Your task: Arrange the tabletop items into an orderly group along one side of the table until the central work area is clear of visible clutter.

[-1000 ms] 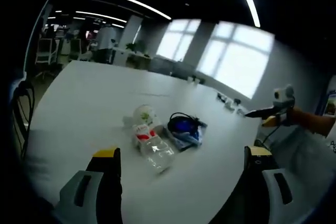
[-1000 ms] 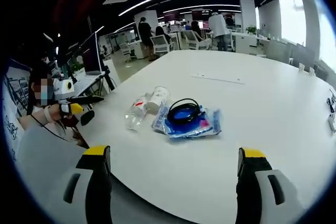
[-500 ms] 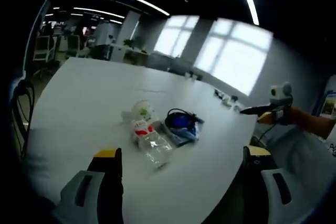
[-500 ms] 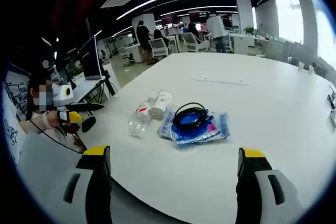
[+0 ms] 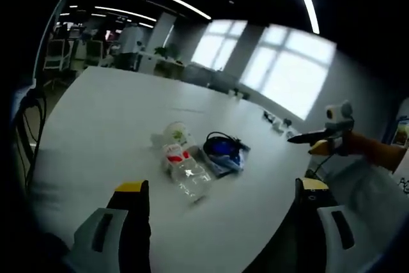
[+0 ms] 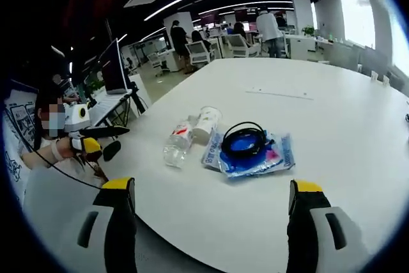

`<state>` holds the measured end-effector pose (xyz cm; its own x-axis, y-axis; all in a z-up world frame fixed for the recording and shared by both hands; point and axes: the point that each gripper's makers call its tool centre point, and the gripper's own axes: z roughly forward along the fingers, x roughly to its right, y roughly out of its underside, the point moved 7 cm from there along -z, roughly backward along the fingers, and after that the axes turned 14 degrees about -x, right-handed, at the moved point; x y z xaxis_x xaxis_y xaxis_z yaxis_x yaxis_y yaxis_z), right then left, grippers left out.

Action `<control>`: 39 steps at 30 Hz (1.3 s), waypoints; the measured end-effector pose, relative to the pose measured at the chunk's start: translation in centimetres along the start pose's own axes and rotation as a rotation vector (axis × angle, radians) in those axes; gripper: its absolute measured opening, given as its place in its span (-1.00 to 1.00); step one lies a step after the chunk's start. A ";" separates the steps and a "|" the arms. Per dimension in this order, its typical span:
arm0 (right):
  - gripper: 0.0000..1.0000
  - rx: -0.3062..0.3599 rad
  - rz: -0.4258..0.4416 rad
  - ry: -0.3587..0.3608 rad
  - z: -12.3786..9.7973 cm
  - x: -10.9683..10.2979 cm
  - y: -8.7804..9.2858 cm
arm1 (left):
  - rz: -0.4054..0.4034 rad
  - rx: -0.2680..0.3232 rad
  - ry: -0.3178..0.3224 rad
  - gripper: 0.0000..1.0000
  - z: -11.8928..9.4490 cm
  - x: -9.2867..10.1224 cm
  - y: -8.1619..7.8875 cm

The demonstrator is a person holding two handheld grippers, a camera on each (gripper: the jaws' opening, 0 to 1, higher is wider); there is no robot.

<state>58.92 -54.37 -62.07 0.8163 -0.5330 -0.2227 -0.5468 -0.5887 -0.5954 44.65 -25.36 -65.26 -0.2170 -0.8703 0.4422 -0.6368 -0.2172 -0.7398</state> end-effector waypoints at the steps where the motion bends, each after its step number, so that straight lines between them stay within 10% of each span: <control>1: 0.97 0.000 -0.006 -0.001 0.2 -0.1 -0.1 | -0.002 0.002 0.001 0.83 0.0 -0.1 -0.1; 39: 0.94 -0.111 -0.163 -0.154 9.4 -5.8 -5.7 | -0.053 0.046 0.009 0.73 1.3 -3.3 -2.9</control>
<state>59.04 -42.21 -64.70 0.9096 -0.3315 -0.2506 -0.4156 -0.7271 -0.5465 48.20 -22.39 -65.23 -0.1905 -0.8533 0.4854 -0.6129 -0.2829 -0.7378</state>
